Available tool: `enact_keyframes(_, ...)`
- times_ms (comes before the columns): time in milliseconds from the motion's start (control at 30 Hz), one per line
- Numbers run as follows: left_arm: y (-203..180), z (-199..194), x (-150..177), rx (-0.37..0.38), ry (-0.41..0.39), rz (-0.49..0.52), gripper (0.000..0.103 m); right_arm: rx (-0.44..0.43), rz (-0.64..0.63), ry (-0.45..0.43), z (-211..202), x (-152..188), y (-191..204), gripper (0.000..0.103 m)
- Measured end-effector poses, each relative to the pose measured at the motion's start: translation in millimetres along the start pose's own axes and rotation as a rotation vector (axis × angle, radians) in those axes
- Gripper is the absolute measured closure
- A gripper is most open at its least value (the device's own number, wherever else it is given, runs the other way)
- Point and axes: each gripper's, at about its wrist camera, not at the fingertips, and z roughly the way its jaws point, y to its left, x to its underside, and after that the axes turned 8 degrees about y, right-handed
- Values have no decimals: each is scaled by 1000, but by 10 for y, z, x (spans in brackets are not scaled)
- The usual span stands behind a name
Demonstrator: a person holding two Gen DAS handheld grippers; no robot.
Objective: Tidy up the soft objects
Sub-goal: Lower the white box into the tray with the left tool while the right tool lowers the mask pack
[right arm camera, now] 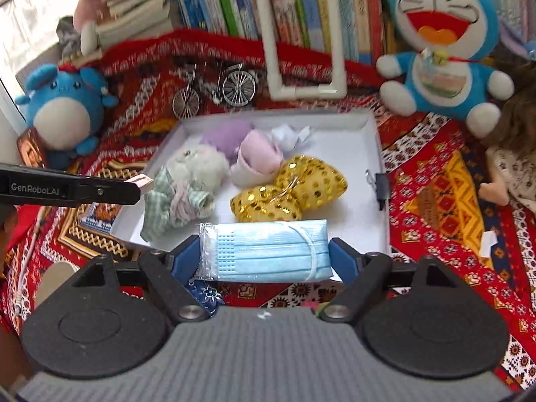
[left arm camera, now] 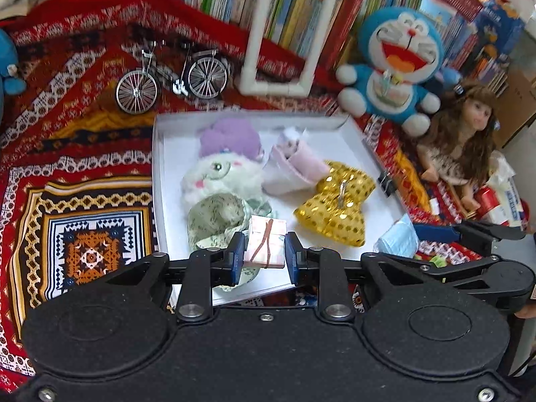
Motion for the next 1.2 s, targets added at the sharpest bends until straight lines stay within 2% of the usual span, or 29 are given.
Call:
enact_keyframes(200, 51, 248, -123, -2, 86, -24, 79, -16, 44, 77, 255, -171, -27, 20)
enact_keyframes(367, 159, 399, -210, -27, 113, -42, 79, -4, 55, 81, 411, -238, -37, 20)
enact_keyframes(633, 271, 533, -293, -53, 109, -60, 79, 16, 75, 78, 589, -345, -79, 20)
enact_keyframes(867, 232, 524, -298, -64, 97, -35, 79, 33, 87, 69, 683, -385, -83, 20)
enact_keyframes(933, 227, 508, -294, -66, 94, -35, 78, 29, 81, 70, 671, -373, -64, 17)
enact_keyframes(1033, 205, 474, -277, -74, 87, -34, 74, 39, 63, 67, 638, -350, -20, 13)
enact_keyframes(1200, 131, 372, -231, -101, 62, -5, 61, 31, 60, 61, 559, -317, 20, 12)
